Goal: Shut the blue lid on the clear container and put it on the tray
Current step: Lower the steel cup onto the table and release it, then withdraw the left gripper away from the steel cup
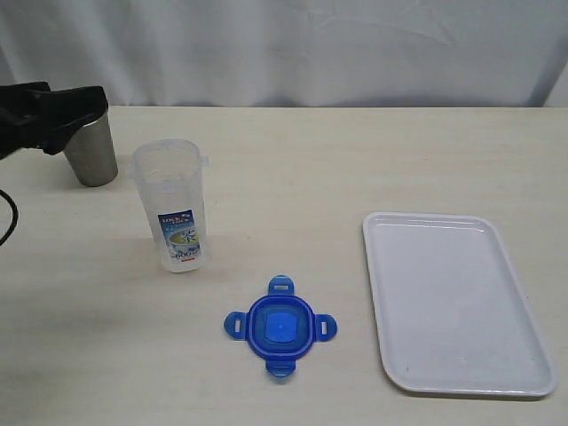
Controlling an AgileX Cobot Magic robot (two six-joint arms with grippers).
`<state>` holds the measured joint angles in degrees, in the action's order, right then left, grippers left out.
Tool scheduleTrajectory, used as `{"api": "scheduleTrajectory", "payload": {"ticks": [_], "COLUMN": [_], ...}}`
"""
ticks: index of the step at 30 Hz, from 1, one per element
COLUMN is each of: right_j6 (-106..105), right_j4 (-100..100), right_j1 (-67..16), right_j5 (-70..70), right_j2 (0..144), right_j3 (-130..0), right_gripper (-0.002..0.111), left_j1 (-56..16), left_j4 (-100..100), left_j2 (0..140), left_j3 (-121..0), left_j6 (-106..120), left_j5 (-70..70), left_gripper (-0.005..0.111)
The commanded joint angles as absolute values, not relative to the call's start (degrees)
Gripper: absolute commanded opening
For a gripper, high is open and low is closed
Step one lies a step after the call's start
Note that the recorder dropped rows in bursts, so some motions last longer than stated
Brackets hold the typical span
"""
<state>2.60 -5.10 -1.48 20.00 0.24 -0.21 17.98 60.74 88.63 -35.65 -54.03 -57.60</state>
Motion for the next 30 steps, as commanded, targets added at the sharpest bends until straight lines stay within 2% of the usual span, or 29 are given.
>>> {"api": "scheduleTrajectory", "payload": {"ticks": [1,5,10,18,20,21,26,28,30], "right_j6": [2.6,2.6,2.6,2.6,2.6,2.6,2.6,2.6,2.6], "right_j4": [-5.4,-5.4,-5.4,-5.4,-5.4,-5.4,-5.4,-5.4,-5.4], "right_j1": [-1.5,-1.5,-1.5,-1.5,-1.5,-1.5,-1.5,-1.5,-1.5], "right_j5": [19.8,19.8,19.8,19.8,19.8,19.8,19.8,19.8,19.8], "right_j2": [0.0,0.0,0.0,0.0,0.0,0.0,0.0,0.0,0.0], "right_j3": [0.0,0.0,0.0,0.0,0.0,0.0,0.0,0.0,0.0], "right_gripper": [0.004,0.004,0.004,0.004,0.004,0.004,0.004,0.004,0.004], "left_j1": [17.9,17.9,17.9,17.9,17.9,17.9,17.9,17.9,17.9], "left_j4": [64.3,64.4,64.4,62.7,62.3,62.3,59.9,58.9,59.4], "left_j2": [86.5,86.5,86.5,86.1,85.4,84.9,82.0,81.5,81.4], "left_j3": [-35.5,-35.5,-35.5,-35.5,-35.5,-35.6,-36.1,-36.1,-36.1], "left_j6": [-55.7,-55.4,-55.5,-59.4,-64.2,-65.9,-67.6,-67.6,-67.8], "left_j5": [-62.5,-62.7,-70.0,-70.0,-70.0,-70.0,-70.0,-70.0,-70.0], "left_gripper": [0.105,0.105,0.105,0.104,0.095,0.085,0.023,0.008,0.0]}}
